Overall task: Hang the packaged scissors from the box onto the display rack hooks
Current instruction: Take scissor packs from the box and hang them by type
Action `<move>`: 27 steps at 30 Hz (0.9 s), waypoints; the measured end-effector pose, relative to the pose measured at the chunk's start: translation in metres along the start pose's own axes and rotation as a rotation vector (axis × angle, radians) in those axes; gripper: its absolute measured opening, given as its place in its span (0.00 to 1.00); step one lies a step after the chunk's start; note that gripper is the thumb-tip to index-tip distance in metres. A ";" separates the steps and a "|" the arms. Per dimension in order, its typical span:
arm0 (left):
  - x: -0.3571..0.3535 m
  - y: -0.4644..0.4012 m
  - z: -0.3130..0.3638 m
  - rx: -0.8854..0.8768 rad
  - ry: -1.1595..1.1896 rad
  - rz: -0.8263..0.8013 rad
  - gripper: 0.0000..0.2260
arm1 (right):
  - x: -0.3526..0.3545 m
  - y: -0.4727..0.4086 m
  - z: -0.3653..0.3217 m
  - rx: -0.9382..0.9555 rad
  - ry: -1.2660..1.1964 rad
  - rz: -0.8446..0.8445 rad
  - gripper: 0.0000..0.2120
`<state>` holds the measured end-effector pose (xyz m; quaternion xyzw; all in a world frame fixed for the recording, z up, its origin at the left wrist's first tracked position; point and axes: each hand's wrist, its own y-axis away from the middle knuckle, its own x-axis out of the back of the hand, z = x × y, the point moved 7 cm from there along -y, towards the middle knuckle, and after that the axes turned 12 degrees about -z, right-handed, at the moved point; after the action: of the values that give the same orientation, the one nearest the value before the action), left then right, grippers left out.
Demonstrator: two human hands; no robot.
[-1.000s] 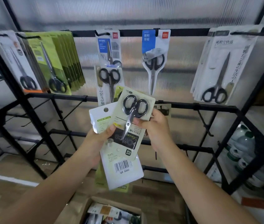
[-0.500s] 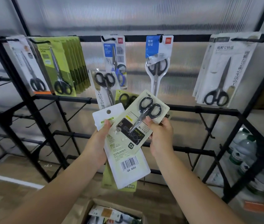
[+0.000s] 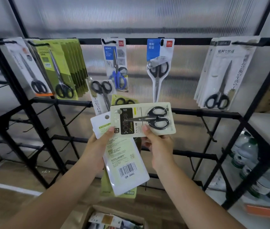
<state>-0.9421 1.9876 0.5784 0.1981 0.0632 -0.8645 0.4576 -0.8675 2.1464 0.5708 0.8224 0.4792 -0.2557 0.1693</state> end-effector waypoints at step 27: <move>0.025 -0.002 -0.010 -0.005 -0.069 -0.028 0.06 | 0.144 0.002 0.020 0.096 0.123 0.432 0.18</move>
<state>-0.9537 1.9725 0.5595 0.1662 0.0524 -0.8770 0.4478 -0.8117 2.2363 0.4710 0.9270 0.2888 -0.1852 0.1514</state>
